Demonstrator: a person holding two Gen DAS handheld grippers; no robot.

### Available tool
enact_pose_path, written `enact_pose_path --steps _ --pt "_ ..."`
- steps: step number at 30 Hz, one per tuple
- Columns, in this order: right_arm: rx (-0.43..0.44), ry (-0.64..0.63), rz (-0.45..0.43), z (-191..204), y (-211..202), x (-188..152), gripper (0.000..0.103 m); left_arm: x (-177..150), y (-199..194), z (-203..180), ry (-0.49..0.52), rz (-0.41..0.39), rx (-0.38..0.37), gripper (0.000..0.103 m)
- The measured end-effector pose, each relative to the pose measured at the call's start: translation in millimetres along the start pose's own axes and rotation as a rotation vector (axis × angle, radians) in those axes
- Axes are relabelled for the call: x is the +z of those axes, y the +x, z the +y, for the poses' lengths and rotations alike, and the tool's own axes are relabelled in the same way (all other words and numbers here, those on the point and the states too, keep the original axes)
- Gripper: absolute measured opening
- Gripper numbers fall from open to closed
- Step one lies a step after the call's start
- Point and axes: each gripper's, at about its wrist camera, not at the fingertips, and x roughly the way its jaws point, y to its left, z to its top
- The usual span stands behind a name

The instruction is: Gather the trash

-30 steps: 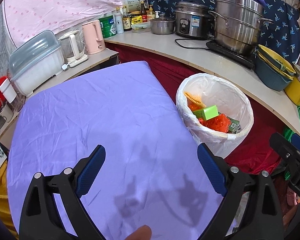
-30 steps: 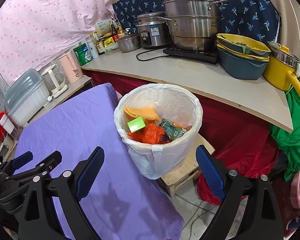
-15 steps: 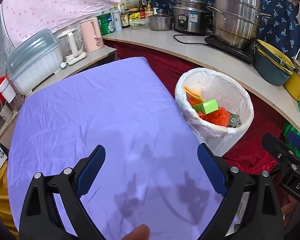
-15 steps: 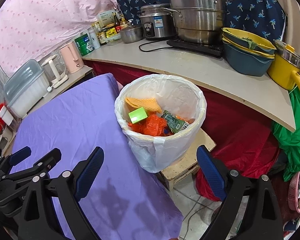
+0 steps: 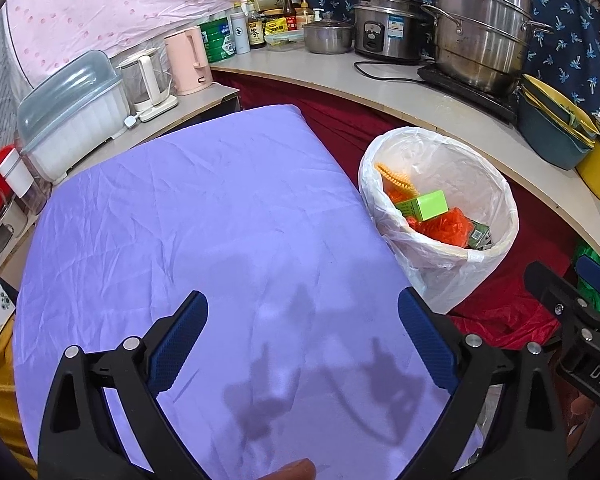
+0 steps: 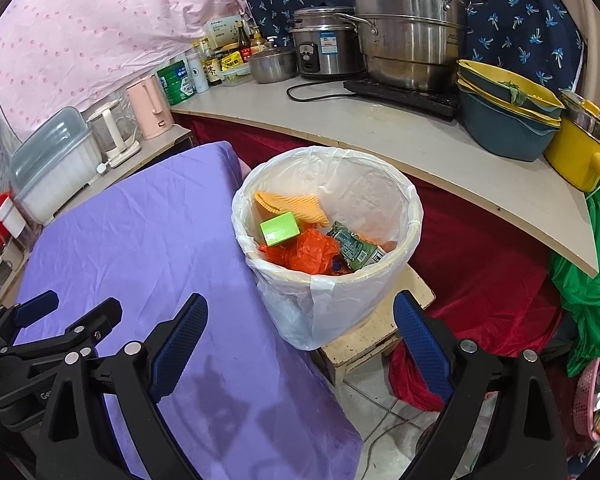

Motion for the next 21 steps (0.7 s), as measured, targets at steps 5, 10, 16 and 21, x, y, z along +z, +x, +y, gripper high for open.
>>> enact_pose_path --steps 5,10,16,21 --pt "0.001 -0.012 0.009 2.4 4.9 -1.0 0.090 -0.4 3.9 -0.4 -0.006 0.006 0.005 0.092" --pt "-0.001 -0.018 0.011 2.5 8.4 -1.0 0.090 -1.2 6.4 -1.1 -0.008 0.009 0.010 0.092" --pt "-0.001 -0.010 0.016 -1.2 12.2 -0.6 0.090 -0.8 10.7 -2.6 -0.010 0.016 0.006 0.093" --pt "0.001 -0.012 0.021 -0.5 15.2 -1.7 0.090 -0.4 14.7 -4.0 -0.012 0.023 0.003 0.093"
